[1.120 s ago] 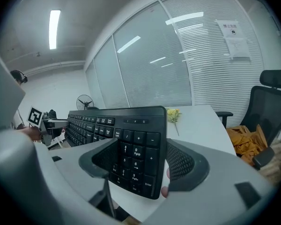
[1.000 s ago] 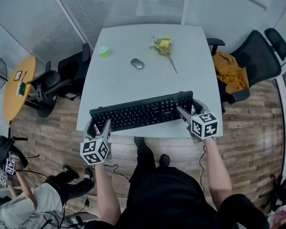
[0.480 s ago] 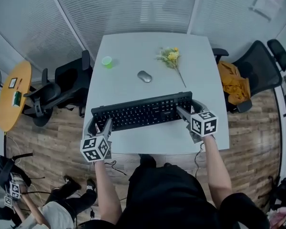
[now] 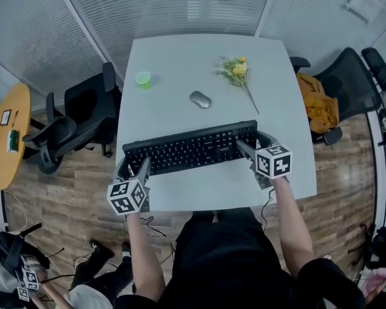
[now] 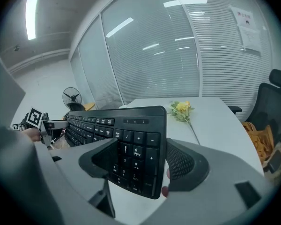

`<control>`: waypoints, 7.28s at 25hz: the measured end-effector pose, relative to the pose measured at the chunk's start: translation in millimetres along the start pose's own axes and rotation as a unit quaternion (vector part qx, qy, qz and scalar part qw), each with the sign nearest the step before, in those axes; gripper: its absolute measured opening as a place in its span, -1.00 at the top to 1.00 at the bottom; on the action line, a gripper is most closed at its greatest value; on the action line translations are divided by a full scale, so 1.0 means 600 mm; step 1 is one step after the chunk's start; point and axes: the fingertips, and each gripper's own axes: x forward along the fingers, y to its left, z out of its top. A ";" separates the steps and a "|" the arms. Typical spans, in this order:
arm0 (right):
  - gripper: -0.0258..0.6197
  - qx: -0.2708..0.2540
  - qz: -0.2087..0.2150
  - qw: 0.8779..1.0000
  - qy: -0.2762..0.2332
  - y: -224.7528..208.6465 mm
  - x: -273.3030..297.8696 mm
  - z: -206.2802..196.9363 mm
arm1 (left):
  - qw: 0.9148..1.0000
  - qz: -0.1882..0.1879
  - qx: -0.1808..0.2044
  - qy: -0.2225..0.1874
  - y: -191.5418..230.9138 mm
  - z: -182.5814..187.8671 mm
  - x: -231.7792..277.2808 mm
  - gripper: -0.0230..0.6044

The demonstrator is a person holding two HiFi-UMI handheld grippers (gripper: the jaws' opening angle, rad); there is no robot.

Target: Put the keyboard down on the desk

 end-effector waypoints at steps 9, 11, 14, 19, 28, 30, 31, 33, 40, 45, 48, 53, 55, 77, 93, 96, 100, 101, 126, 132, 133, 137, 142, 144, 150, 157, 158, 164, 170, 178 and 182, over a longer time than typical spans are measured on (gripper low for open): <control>-0.10 0.009 0.010 0.999 0.042 0.005 0.054 -0.025 | 0.998 0.008 -0.025 0.049 0.035 -0.040 0.025 -0.11; -0.10 0.008 0.015 0.999 0.050 0.004 0.067 -0.029 | 0.998 0.013 -0.031 0.058 0.041 -0.048 0.030 -0.11; -0.10 0.006 0.022 0.998 0.063 0.015 0.106 -0.025 | 0.996 0.022 -0.041 0.071 0.070 -0.058 0.042 -0.11; -0.10 0.002 0.036 0.995 0.088 0.020 0.149 -0.030 | 0.993 0.039 -0.059 0.091 0.096 -0.080 0.052 -0.11; -0.11 0.007 0.046 0.992 0.119 0.023 0.220 -0.046 | 0.989 0.053 -0.076 0.116 0.135 -0.111 0.085 -0.11; -0.11 0.008 0.047 0.991 0.127 0.021 0.231 -0.054 | 0.988 0.054 -0.081 0.124 0.140 -0.122 0.093 -0.11; -0.11 0.008 0.048 0.990 0.131 0.020 0.237 -0.057 | 0.987 0.055 -0.083 0.127 0.142 -0.127 0.096 -0.11; -0.11 0.008 0.049 0.989 0.139 0.017 0.249 -0.063 | 0.986 0.055 -0.087 0.134 0.147 -0.135 0.104 -0.11; -0.11 0.011 0.047 0.987 0.154 0.003 0.274 -0.075 | 0.981 0.056 -0.095 0.157 0.151 -0.161 0.132 -0.11; -0.11 0.014 0.046 0.985 0.164 0.004 0.293 -0.089 | 0.979 0.059 -0.097 0.169 0.165 -0.171 0.143 -0.11; -0.11 0.013 0.046 0.985 0.167 0.004 0.301 -0.086 | 0.978 0.060 -0.100 0.175 0.169 -0.176 0.150 -0.11; -0.11 0.016 0.046 0.983 0.177 0.001 0.314 -0.092 | 0.976 0.063 -0.103 0.182 0.173 -0.184 0.158 -0.11; -0.11 0.018 0.047 0.982 0.179 -0.001 0.319 -0.094 | 0.976 0.064 -0.103 0.183 0.174 -0.185 0.162 -0.11; -0.10 0.023 0.040 0.980 0.196 -0.007 0.354 -0.102 | 0.972 0.081 -0.104 0.196 0.189 -0.196 0.190 -0.11; -0.11 0.025 0.031 0.982 0.183 -0.011 0.355 -0.107 | 0.974 0.086 -0.090 0.189 0.187 -0.200 0.192 -0.11; -0.11 0.028 0.028 0.983 0.178 -0.012 0.354 -0.105 | 0.975 0.090 -0.085 0.185 0.188 -0.199 0.190 -0.11; -0.12 0.026 0.023 0.984 0.175 -0.013 0.348 -0.102 | 0.975 0.092 -0.069 0.189 0.184 -0.199 0.183 -0.11; -0.12 0.024 0.021 0.984 0.174 -0.012 0.346 -0.101 | 0.975 0.092 -0.067 0.190 0.182 -0.199 0.181 -0.11; 0.04 -0.075 0.035 0.993 0.083 0.117 0.207 -0.054 | 0.994 0.040 -0.037 0.093 0.059 -0.118 0.066 -0.11; 0.10 -0.090 0.051 0.994 0.040 0.159 0.160 -0.025 | 0.998 0.021 -0.029 0.053 0.019 -0.072 0.036 -0.11; 0.11 -0.090 0.054 0.994 0.032 0.165 0.152 -0.018 | 0.998 0.017 -0.027 0.045 0.011 -0.062 0.031 -0.11; 0.13 -0.094 0.072 0.993 -0.002 0.188 0.121 0.007 | 1.000 0.007 -0.013 0.014 -0.031 -0.024 0.007 -0.09; 0.17 -0.102 0.089 0.990 -0.035 0.205 0.080 0.028 | 1.000 0.000 -0.004 -0.013 -0.078 0.003 -0.022 -0.06; 0.20 -0.102 0.094 0.989 -0.046 0.206 0.056 0.034 | 1.000 -0.004 -0.007 -0.029 -0.101 0.013 -0.038 -0.03; 0.35 -0.108 0.124 0.984 -0.073 0.217 -0.032 0.015 | 0.999 -0.019 0.004 -0.044 -0.187 -0.010 -0.081 0.09; 0.52 -0.104 0.148 0.977 -0.112 0.224 -0.134 -0.022 | 0.997 -0.026 0.012 -0.070 -0.297 -0.033 -0.146 0.26; 0.54 -0.104 0.152 0.976 -0.118 0.225 -0.150 -0.025 | 0.997 -0.025 0.013 -0.076 -0.312 -0.034 -0.158 0.28; 0.71 -0.106 0.173 0.969 -0.141 0.232 -0.246 -0.050 | 0.994 -0.025 0.021 -0.101 -0.397 -0.044 -0.218 0.42; 0.79 -0.109 0.190 0.964 -0.153 0.246 -0.315 -0.080 | 0.993 -0.029 0.032 -0.111 -0.463 -0.060 -0.266 0.55; 0.85 -0.105 0.206 0.957 -0.178 0.268 -0.367 -0.073 | 0.989 -0.033 0.051 -0.132 -0.501 -0.043 -0.315 0.90; 0.89 -0.109 0.205 0.956 -0.181 0.276 -0.379 -0.071 | 0.988 -0.037 0.053 -0.142 -0.504 -0.037 -0.336 0.93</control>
